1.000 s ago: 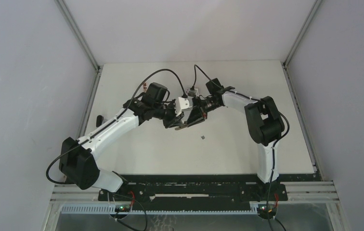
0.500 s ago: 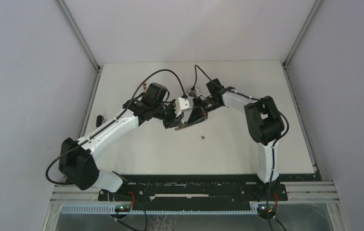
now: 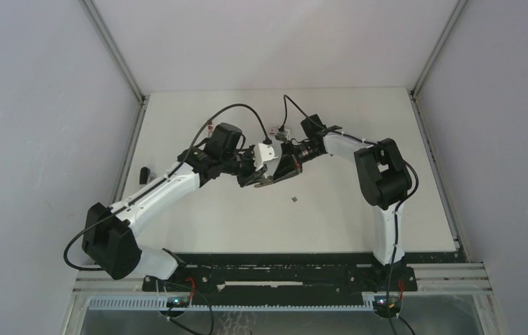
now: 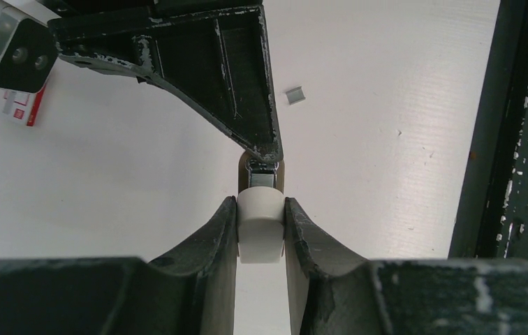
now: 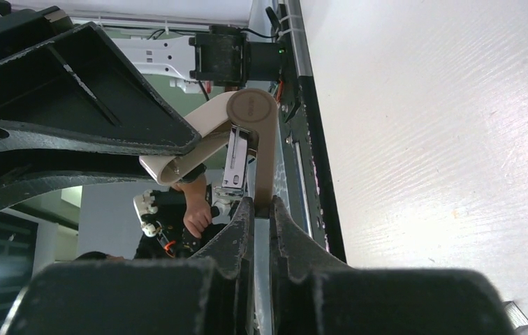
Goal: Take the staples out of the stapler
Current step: Unload the staple at the center of the board.
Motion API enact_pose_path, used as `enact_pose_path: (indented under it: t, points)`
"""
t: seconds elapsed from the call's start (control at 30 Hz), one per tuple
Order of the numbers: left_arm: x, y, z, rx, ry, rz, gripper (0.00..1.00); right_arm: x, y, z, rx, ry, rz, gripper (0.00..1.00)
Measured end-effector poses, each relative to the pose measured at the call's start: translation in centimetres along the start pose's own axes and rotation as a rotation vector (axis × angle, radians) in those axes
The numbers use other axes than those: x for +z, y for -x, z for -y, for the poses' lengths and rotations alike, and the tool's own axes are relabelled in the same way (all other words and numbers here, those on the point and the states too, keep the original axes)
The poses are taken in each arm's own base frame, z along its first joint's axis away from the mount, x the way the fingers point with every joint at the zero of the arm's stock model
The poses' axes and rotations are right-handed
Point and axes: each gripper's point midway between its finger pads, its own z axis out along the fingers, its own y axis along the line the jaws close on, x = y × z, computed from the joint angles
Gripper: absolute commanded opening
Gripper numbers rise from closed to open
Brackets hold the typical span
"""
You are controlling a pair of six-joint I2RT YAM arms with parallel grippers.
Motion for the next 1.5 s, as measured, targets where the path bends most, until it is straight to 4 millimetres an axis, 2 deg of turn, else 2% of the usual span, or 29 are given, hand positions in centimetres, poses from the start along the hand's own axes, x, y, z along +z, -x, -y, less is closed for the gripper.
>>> enact_pose_path:
  t: [0.23,0.6,0.83,1.17,1.33,1.5]
  points:
    - [-0.5,0.8,-0.9,-0.006,0.045,0.05,0.01,-1.1,0.5,0.3,0.014,0.01,0.032,0.0]
    - [-1.0,0.1,-2.1,-0.083,0.076,0.123,0.01,-2.7,1.4,0.9,0.034,0.006,0.082,0.0]
    - [-1.9,-0.7,-3.0,-0.144,0.107,0.164,0.04,-4.5,2.0,0.6,0.034,0.018,0.131,0.0]
    - [-2.1,-0.5,-3.4,-0.169,0.126,0.181,0.53,-4.7,2.1,0.4,0.035,0.009,0.14,0.0]
    - [-2.3,-0.9,-4.1,-0.201,0.15,0.172,0.64,-4.8,2.2,0.9,0.039,-0.026,0.154,0.0]
    - [-1.4,-1.2,-3.5,-0.212,0.126,0.151,0.77,-4.7,2.1,1.1,0.038,-0.041,0.156,0.0]
